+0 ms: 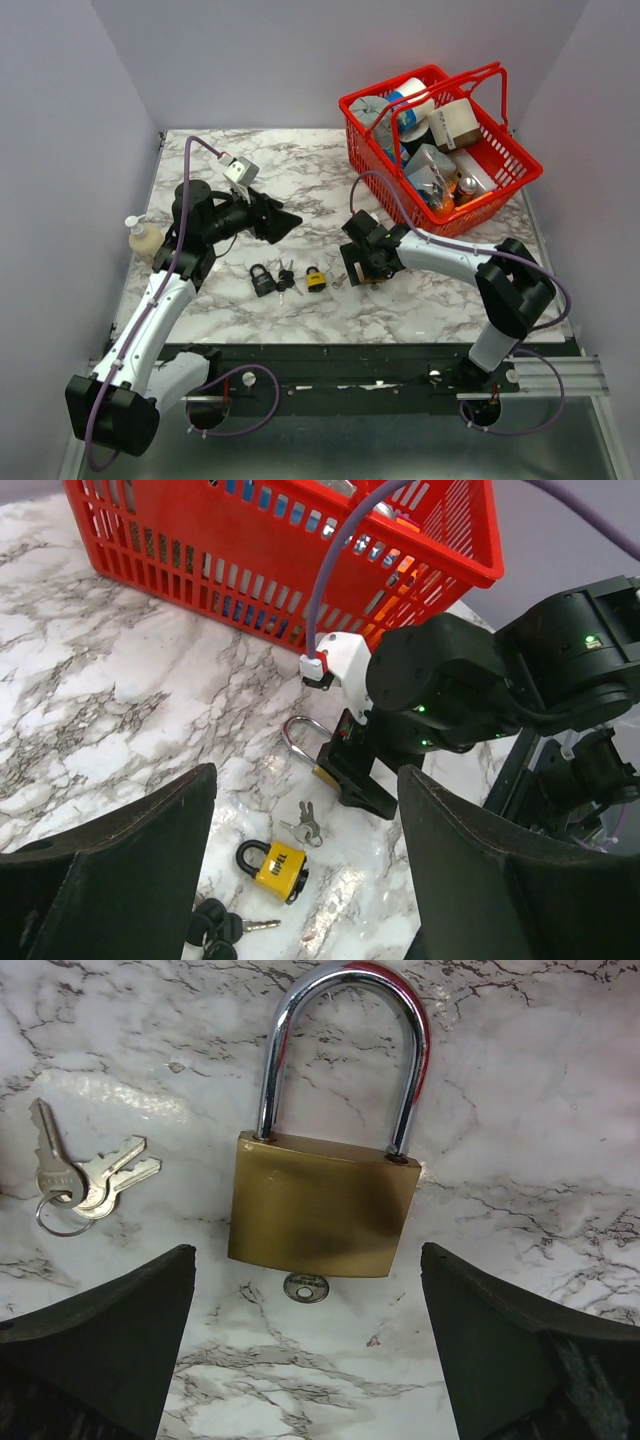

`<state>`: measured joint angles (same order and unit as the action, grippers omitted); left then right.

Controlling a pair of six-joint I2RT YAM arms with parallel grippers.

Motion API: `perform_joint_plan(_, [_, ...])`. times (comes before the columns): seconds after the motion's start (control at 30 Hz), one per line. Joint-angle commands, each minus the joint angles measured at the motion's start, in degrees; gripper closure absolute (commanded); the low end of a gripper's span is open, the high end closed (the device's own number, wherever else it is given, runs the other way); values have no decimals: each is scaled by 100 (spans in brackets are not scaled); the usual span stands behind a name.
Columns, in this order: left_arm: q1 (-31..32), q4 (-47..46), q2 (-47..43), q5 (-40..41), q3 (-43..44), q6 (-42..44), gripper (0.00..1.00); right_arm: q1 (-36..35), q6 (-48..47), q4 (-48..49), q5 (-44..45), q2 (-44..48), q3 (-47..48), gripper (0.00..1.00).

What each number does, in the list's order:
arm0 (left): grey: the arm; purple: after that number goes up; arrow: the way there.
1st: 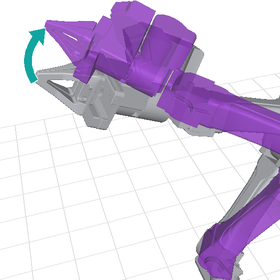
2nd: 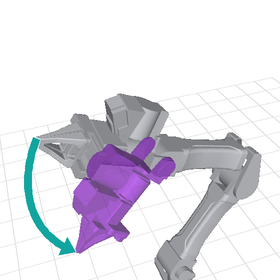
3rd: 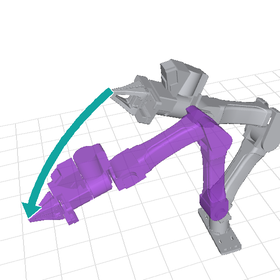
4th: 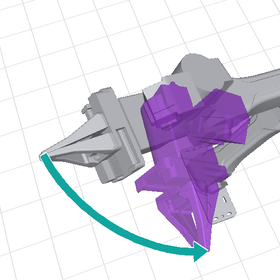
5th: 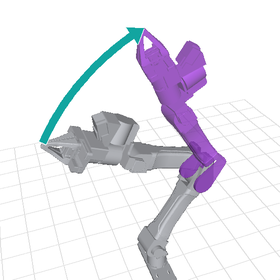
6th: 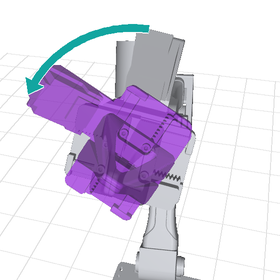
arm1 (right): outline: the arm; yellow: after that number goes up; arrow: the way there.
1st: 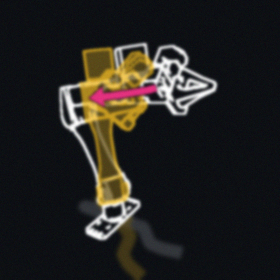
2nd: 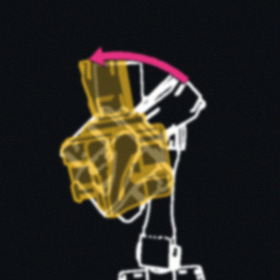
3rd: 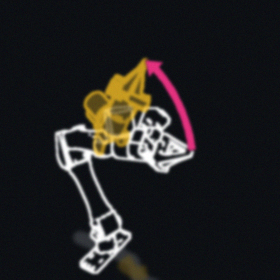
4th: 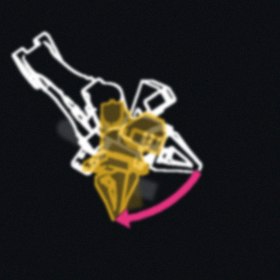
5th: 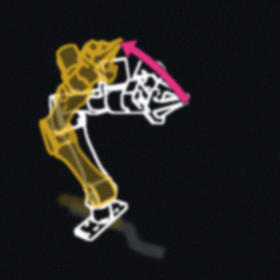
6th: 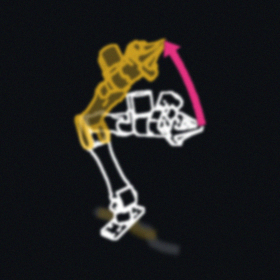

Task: Lock with the key
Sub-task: Pick up the lock from the center of the board.

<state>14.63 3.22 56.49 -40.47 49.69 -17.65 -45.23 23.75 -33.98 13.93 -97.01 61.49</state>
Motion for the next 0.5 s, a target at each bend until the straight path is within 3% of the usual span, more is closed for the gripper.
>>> perform_joint_plan(0.0, [-22, -208, -129, 83, -56, -125, 19, 155, 148, -144, 58, -230, 143, 0])
perform_joint_plan(0.23, [-31, -234, -165, 65, -56, -177, 19, 278, 183, -57, -452, -415, 196, 3])
perform_joint_plan(0.47, [-31, -243, -156, 65, -30, -177, 19, 278, 174, -30, -637, -564, 266, 16])
